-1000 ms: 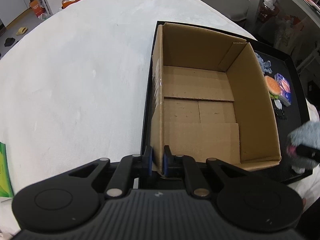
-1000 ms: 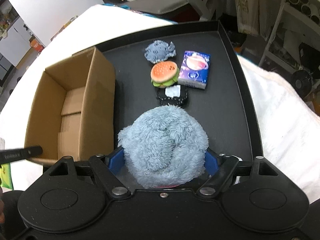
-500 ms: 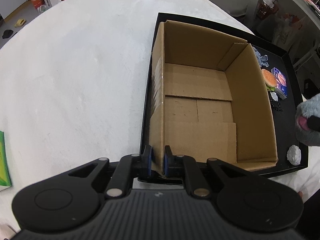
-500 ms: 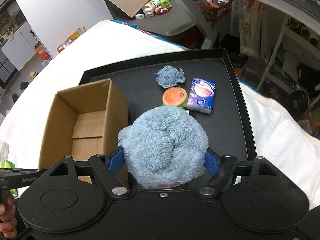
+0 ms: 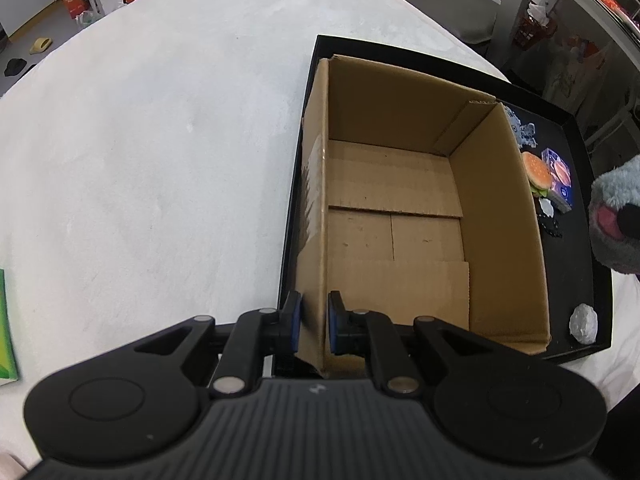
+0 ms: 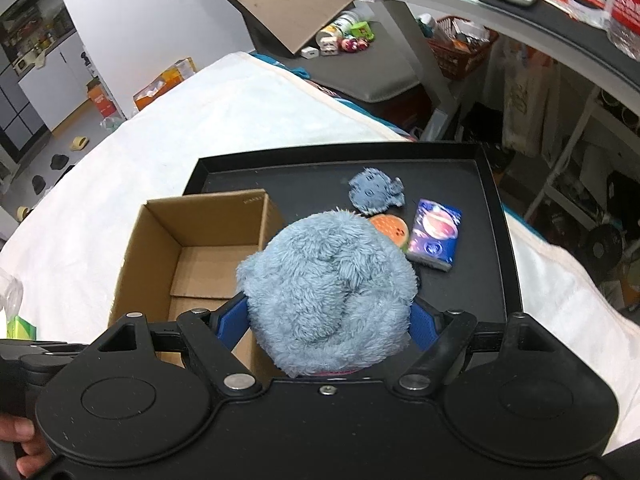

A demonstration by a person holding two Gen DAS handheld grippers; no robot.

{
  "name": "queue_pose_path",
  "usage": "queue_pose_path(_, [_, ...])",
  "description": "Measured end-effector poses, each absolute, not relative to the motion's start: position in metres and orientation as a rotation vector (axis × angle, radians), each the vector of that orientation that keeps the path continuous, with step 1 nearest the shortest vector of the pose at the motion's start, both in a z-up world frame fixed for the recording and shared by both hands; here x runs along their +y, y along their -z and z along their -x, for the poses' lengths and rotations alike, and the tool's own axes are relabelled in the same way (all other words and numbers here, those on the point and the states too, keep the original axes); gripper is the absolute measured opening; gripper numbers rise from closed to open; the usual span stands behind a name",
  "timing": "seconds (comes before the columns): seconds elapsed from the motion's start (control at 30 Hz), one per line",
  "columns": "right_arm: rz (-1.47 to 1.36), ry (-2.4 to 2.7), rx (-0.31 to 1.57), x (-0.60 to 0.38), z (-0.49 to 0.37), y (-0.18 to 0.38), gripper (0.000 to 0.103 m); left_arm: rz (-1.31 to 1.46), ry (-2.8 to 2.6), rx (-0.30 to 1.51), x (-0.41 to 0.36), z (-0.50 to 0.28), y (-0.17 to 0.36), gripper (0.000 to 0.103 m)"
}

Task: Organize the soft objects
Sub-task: 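Carry the fluffy plush with the right gripper into the cardboard box and release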

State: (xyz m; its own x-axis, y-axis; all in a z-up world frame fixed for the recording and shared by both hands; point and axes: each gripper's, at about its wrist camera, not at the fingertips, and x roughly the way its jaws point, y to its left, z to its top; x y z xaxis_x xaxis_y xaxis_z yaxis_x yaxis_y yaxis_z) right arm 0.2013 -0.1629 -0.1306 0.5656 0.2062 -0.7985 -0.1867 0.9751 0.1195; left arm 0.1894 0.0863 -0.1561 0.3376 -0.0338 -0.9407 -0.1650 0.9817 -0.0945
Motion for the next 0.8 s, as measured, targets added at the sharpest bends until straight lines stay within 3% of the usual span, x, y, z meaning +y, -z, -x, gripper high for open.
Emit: queue_pose_path(0.8, [0.074, -0.297, 0.922, -0.094, -0.225, 0.133, 0.078, 0.248, -0.085, 1.201, 0.106, -0.204, 0.165, 0.012])
